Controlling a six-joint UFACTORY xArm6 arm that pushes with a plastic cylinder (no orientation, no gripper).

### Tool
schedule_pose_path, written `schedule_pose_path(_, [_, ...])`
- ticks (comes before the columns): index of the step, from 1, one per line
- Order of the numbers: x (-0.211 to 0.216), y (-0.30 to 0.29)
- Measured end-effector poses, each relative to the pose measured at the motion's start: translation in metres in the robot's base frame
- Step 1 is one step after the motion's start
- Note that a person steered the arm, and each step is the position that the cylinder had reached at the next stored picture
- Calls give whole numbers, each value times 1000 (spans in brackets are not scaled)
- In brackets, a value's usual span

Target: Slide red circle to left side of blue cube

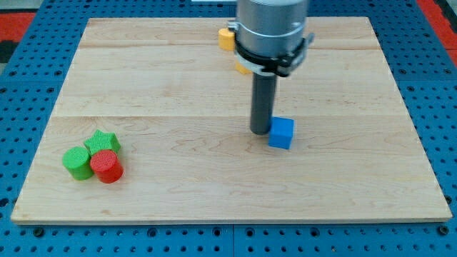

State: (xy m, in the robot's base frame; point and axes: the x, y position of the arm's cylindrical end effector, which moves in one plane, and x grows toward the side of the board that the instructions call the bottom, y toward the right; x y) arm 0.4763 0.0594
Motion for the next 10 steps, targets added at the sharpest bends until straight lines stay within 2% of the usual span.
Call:
schedule_pose_path(2, [11,81])
schedule_pose_path(3, [43,85])
schedule_pose_path(4, [48,45])
schedule_pose_path(5, [63,-38])
schedule_pose_path(6, [105,-103])
schedule_pose_path(7, [121,-206])
schedule_pose_path(8, [120,-302])
schedule_pose_path(9, [107,-332])
schedule_pose_path(10, [92,-316])
